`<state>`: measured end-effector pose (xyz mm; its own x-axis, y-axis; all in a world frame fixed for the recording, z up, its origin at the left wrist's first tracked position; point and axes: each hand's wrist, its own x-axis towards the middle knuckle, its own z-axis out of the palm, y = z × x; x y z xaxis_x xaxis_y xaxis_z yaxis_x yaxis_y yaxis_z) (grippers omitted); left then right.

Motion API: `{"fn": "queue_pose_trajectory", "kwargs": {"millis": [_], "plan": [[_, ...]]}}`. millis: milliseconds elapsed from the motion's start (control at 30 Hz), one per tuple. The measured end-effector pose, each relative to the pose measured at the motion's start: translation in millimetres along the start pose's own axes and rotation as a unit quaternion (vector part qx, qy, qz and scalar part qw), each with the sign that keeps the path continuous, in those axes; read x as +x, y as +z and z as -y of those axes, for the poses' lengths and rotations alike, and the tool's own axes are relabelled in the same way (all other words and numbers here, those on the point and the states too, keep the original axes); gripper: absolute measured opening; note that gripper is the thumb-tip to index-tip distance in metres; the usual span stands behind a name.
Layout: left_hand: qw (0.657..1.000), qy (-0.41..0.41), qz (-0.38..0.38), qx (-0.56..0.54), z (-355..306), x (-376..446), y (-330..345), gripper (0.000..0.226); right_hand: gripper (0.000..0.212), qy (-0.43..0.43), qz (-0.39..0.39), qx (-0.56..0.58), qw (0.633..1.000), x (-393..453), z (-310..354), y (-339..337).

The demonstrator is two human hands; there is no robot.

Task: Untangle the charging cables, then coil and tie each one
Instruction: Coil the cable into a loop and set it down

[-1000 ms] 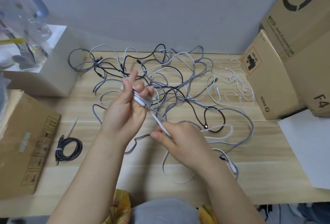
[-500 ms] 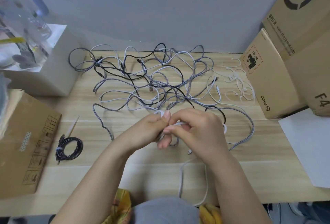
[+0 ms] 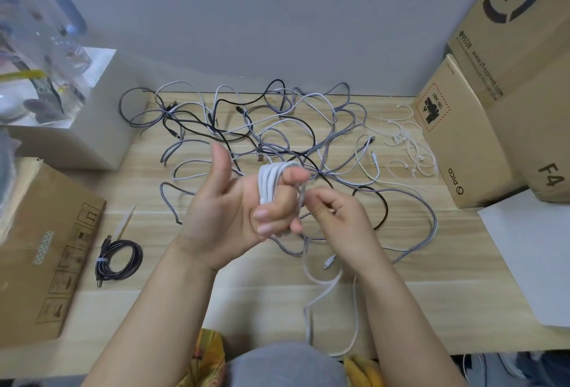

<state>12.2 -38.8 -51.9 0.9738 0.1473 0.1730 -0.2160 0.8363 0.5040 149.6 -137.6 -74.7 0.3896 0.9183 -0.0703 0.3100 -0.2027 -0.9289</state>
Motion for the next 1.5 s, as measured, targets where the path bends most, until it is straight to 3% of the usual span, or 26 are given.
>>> {"fn": "queue_pose_trajectory", "kwargs": {"millis": [100,200,433,500,600,700,833,900,967,1100,1200,1267,1333,1500], "plan": [[0.992,0.046,-0.112,0.031,-1,4,1,0.094,0.025,0.023,0.088,-0.054,0.994,-3,3,7],[0.961,0.07,-0.25,0.099,4,9,5,0.09,0.018,0.026,0.143,-0.14,0.979,-6,7,10],[0.874,0.03,-0.391,0.286,22,19,-9,0.075,0.027,-0.006,0.145,-0.298,0.944,-15,17,11],[0.857,0.013,-0.407,0.316,26,20,-21,0.081,0.026,-0.024,0.138,-0.315,0.939,-18,22,9],[0.827,-0.005,-0.42,0.373,30,16,-34,0.111,0.023,-0.049,0.126,-0.337,0.932,-20,27,8],[0.778,-0.056,-0.404,0.478,34,5,-36,0.09,0.026,-0.069,0.077,-0.357,0.928,-20,30,1],[0.75,-0.182,-0.284,0.569,30,-7,-20,0.077,0.026,-0.08,-0.037,-0.311,0.946,-14,26,-8],[0.782,-0.246,-0.24,0.52,26,-12,-13,0.074,0.021,-0.046,-0.077,-0.276,0.957,-11,19,-12],[0.843,-0.26,-0.19,0.431,21,-16,-11,0.056,0.017,-0.012,-0.091,-0.219,0.971,-7,11,-17],[0.93,-0.19,-0.119,0.29,13,-21,-13,0.036,0.022,0.053,-0.06,0.0,0.997,-4,8,-25],[0.97,-0.146,-0.066,0.181,13,-19,-18,0.031,0.016,0.111,-0.005,0.156,0.981,-5,12,-20],[0.993,-0.103,0.008,0.055,14,-16,-19,0.031,0.011,0.137,-0.001,0.198,0.971,-4,11,-20],[0.993,-0.036,0.037,-0.103,16,-12,-17,0.034,0.008,0.153,0.03,0.163,0.974,-3,7,-19],[0.946,0.125,-0.098,-0.283,10,-5,-18,0.025,0.007,0.178,0.211,0.011,0.961,-7,0,-7]]}}
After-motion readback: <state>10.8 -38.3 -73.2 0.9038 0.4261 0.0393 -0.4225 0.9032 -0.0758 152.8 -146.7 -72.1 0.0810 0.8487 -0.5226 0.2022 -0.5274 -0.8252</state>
